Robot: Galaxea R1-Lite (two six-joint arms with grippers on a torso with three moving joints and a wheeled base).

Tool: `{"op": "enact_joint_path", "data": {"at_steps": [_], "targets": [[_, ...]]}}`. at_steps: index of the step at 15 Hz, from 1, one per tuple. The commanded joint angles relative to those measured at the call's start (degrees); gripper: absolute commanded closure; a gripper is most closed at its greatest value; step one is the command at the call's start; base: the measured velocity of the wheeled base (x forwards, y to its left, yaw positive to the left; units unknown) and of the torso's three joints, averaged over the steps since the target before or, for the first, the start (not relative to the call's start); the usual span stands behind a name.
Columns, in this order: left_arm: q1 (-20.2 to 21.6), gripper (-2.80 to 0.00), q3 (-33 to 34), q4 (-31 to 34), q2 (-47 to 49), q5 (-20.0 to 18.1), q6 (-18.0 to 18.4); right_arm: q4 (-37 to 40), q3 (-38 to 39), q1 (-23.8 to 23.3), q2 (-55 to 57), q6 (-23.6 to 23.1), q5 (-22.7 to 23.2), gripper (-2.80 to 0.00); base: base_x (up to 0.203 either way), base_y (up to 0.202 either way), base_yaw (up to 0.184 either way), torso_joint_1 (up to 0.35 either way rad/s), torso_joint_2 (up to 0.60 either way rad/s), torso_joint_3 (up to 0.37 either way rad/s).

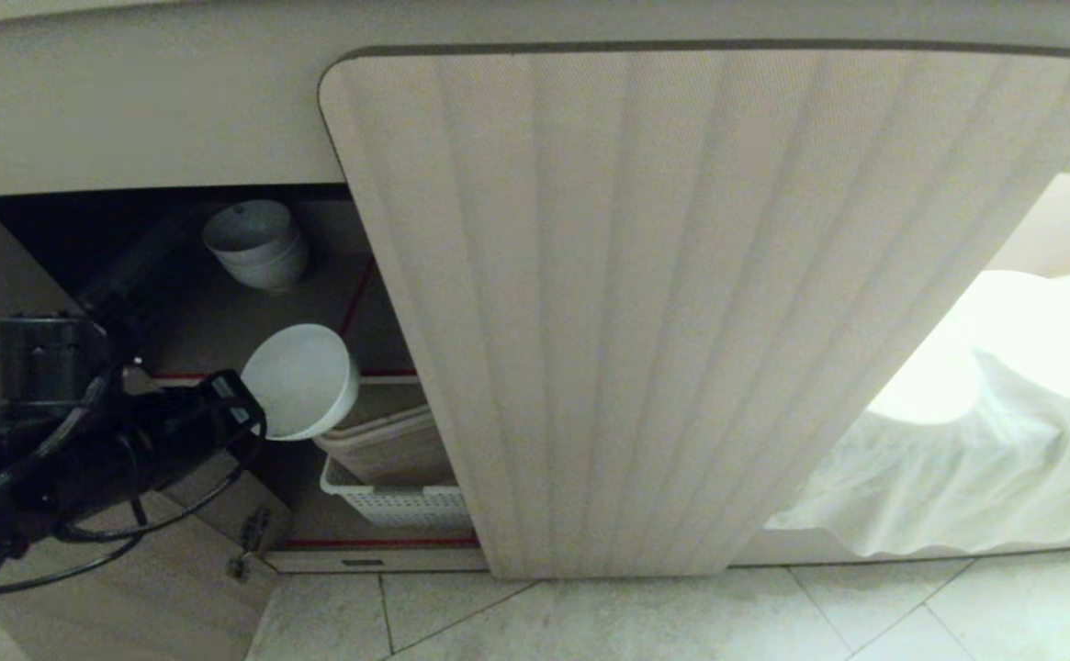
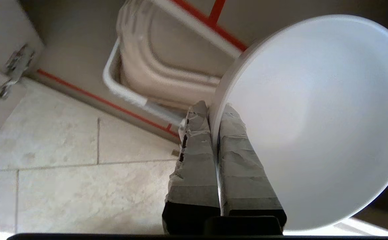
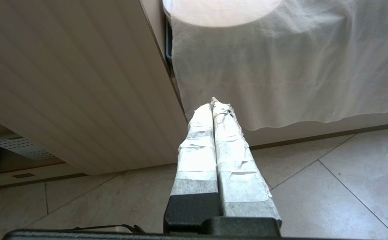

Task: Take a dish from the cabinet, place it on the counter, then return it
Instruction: Place it on the table

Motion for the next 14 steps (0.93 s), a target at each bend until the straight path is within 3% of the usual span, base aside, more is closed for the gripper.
{"op": "enact_joint_path", "data": {"at_steps": [1, 8, 14], "targets": [[-0.03, 0.0, 2.79, -0.18, -3.01, -0.01, -0.19, -0.04, 0.01, 0.02, 0.07, 0.05, -0.01, 0.0, 0.0, 0.0, 0.0, 0.0, 0.0, 0.0], [-2.54, 0.0, 11.21, 0.74, -13.31, -0.11, 0.11, -0.04, 0.01, 0.02, 0.07, 0.05, -0.01, 0.0, 0.0, 0.0, 0.0, 0.0, 0.0, 0.0], [-7.97, 0.0, 15.18, 8.85, -24.73, 0.0, 0.2, -0.04, 0.01, 0.02, 0.07, 0.05, -0.01, 0.0, 0.0, 0.0, 0.0, 0.0, 0.0, 0.0]]}}
